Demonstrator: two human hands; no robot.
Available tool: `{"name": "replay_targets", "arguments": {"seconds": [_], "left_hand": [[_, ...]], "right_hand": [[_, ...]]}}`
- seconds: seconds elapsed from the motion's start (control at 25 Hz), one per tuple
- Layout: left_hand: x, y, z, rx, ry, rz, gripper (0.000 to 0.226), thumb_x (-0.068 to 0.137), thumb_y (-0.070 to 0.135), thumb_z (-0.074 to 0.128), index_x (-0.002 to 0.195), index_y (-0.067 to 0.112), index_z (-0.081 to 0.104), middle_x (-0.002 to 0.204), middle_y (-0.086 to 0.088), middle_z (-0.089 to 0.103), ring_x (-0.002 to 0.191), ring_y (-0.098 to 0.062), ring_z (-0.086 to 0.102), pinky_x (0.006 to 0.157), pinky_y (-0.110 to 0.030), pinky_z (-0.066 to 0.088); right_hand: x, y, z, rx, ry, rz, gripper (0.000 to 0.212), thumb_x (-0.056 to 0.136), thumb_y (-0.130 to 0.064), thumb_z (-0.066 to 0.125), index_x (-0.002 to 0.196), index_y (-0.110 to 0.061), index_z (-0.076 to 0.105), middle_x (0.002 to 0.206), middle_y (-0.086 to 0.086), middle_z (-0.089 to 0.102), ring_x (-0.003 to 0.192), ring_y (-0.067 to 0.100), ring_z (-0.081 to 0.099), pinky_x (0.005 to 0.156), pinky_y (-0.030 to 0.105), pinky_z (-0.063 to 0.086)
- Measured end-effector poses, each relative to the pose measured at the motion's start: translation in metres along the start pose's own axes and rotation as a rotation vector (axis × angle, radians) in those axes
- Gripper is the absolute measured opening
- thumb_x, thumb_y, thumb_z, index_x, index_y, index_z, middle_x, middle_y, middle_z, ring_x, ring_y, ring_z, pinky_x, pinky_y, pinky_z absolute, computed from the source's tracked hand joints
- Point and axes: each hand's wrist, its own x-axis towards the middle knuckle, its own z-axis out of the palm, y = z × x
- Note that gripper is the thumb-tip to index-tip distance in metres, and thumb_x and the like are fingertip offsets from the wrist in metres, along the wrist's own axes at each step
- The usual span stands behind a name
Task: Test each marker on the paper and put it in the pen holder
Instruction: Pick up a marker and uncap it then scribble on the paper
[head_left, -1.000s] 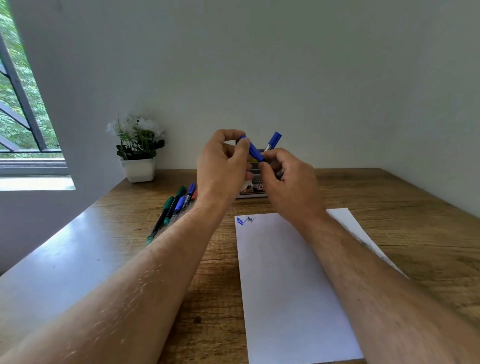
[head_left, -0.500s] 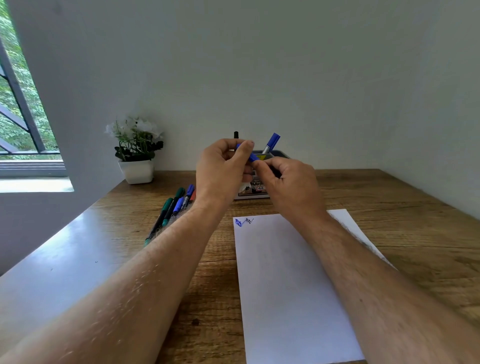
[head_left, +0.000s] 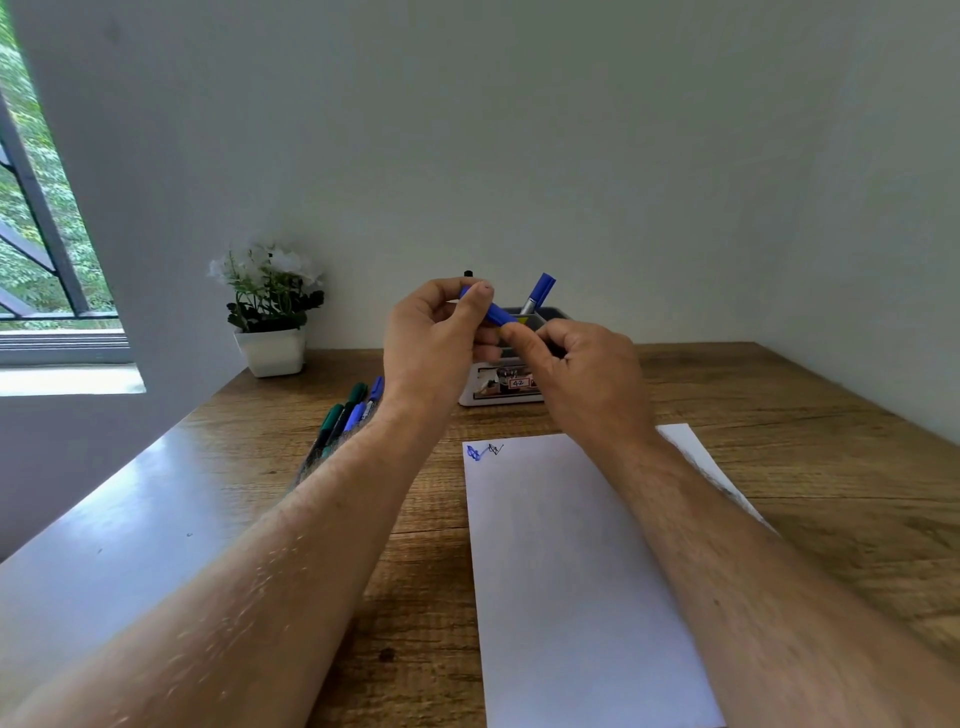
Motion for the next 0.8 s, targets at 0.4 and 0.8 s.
{"name": "replay_targets", "arguments": {"seconds": [0.4, 0.8], "left_hand": [[0.002, 0.008, -0.008, -0.251, 0.031, -0.117, 0.006, 0.092, 0.004, 0.066, 0.088, 0.008, 0.066, 0.079, -0.01, 0.074, 0.067, -0.015, 0.07, 0.058, -0.021, 0.057], [-0.001, 0.009, -0.001, -0.276, -0.049, -0.343, 0.037, 0.101, 0.003, 0.032, 0.1, 0.011, 0.068, 0.076, -0.004, 0.051, 0.063, -0.014, 0.048, 0.065, -0.032, 0.053]], "right_hand": [[-0.004, 0.001, 0.0, 0.072, 0.072, 0.106, 0.018, 0.09, -0.025, 0.063, 0.073, -0.02, 0.063, 0.062, -0.01, 0.059, 0.056, 0.006, 0.057, 0.049, 0.016, 0.041], [0.0, -0.005, -0.006, 0.693, -0.013, 0.333, 0.03, 0.097, -0.006, 0.049, 0.116, -0.013, 0.071, 0.075, 0.008, 0.065, 0.049, 0.014, 0.049, 0.044, 0.026, 0.04]]}}
